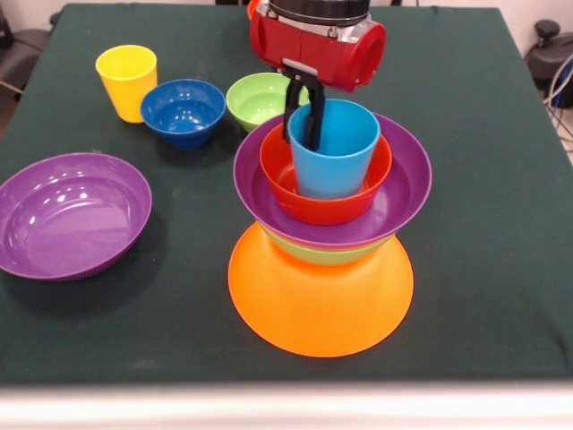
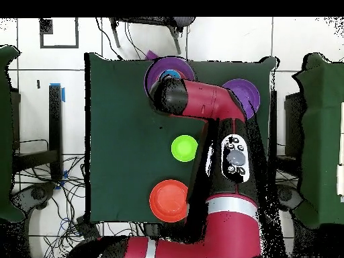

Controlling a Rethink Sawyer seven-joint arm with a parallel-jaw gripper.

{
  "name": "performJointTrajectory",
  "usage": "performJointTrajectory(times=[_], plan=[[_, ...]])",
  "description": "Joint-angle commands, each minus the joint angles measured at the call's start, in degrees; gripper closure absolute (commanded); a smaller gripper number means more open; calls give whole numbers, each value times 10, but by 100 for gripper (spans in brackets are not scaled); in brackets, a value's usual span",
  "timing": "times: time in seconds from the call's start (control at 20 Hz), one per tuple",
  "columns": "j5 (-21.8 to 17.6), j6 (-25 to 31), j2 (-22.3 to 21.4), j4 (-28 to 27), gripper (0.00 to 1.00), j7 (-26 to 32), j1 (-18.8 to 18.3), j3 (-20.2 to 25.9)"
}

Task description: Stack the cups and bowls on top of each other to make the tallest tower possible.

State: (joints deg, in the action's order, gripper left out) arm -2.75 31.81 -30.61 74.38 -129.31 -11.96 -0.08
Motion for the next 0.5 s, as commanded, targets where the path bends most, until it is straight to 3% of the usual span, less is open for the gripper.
performJointTrajectory(times=[0.05, 0.5], plan=[[-25, 3, 33, 46, 0, 17, 6, 49], [-33, 12, 31, 38, 0, 41, 0, 57]])
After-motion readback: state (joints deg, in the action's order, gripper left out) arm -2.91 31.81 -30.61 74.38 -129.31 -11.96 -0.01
